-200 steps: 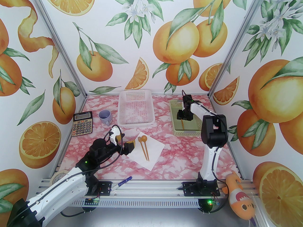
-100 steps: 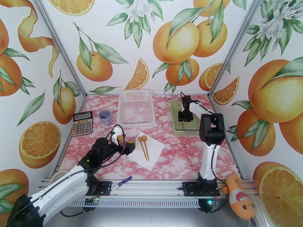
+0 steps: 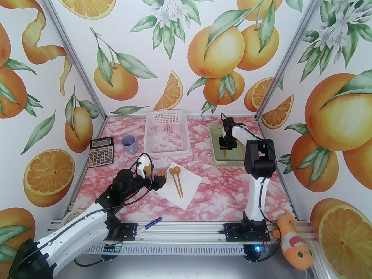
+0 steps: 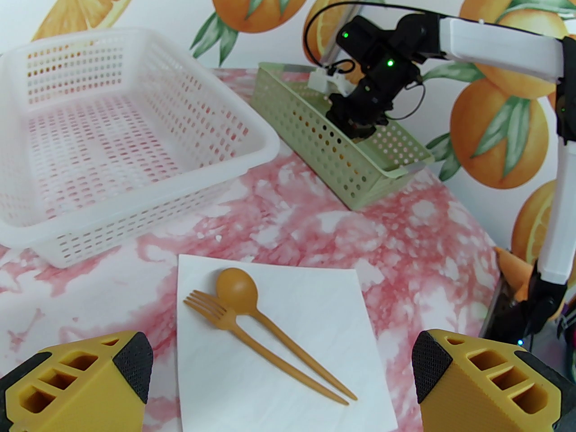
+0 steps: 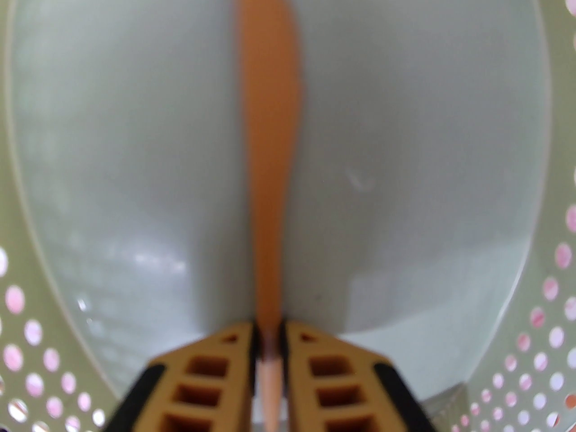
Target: Place the utensils on the paper napkin and roll it up
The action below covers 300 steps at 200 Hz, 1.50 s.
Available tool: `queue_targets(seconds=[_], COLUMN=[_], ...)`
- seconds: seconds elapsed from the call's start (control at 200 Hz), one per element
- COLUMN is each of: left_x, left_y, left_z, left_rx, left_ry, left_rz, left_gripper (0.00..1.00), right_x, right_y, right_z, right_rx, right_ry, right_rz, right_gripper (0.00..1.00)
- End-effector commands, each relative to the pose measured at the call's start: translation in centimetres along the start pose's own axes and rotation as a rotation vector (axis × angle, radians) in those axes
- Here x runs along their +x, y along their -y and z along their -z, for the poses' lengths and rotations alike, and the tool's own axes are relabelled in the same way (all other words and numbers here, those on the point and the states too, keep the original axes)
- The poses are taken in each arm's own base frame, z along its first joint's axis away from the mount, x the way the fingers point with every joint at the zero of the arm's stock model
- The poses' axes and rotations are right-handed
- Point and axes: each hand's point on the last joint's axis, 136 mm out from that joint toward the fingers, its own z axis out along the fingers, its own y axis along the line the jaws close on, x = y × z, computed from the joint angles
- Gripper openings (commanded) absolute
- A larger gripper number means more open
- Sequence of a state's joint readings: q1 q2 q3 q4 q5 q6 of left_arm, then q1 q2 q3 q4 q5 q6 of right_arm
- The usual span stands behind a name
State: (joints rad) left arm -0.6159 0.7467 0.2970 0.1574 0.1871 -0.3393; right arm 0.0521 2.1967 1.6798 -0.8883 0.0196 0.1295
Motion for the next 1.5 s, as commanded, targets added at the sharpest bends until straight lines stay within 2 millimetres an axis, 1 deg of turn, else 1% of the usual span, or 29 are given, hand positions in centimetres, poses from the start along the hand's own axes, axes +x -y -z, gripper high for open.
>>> queue_targets(seconds=[0.0, 0.385, 0.62, 0.725, 0.735, 0.79, 0.956, 1.121, 1.266, 1.366, 1.496], left_x=[-2.0, -2.2, -2.7, -2.8, -2.8, -2.9, -3.1, -3.2, -3.2, -3.3, -3.5], left_y=[1.0, 1.1, 1.3, 1.4, 1.4, 1.4, 1.5, 1.6, 1.6, 1.7, 1.7], left_z=[0.2, 0.3, 0.3, 0.3, 0.3, 0.3, 0.3, 0.4, 0.4, 0.5, 0.6], left_rx=[0.028, 0.028, 0.032, 0.036, 0.035, 0.037, 0.04, 0.043, 0.044, 0.044, 0.045], left_ry=[0.048, 0.053, 0.065, 0.067, 0.066, 0.066, 0.072, 0.077, 0.081, 0.084, 0.09], left_rz=[-0.023, -0.032, -0.05, -0.06, -0.061, -0.065, -0.075, -0.082, -0.088, -0.095, -0.109], left_gripper=[1.0, 1.0, 1.0, 1.0, 1.0, 1.0, 1.0, 1.0, 1.0, 1.0, 1.0], right_x=[0.7, -0.4, -1.0, -1.2, -0.6, -0.4, 0.3, 1.9, 3.8, 5.2, 6.9], right_y=[1.0, 0.9, 0.5, 0.3, 0.3, 0.2, -0.4, -1.5, -3.1, -5.0, -6.7], right_z=[0.5, 3.9, 7.0, 8.9, 8.6, 9.2, 12.0, 14.4, 16.0, 16.9, 18.0], right_rx=[0.045, 0.03, 0.013, 0.004, 0.006, 0.005, 0.0, -0.014, -0.051, -0.105, -0.146], right_ry=[-0.017, 0.062, 0.124, 0.164, 0.15, 0.159, 0.211, 0.25, 0.267, 0.276, 0.282], right_rz=[0.009, 0.008, 0.004, 0.003, 0.004, 0.007, 0.021, 0.034, 0.051, 0.068, 0.084], right_gripper=[0.16, 0.16, 0.16, 0.16, 0.16, 0.16, 0.16, 0.16, 0.16, 0.16, 0.16])
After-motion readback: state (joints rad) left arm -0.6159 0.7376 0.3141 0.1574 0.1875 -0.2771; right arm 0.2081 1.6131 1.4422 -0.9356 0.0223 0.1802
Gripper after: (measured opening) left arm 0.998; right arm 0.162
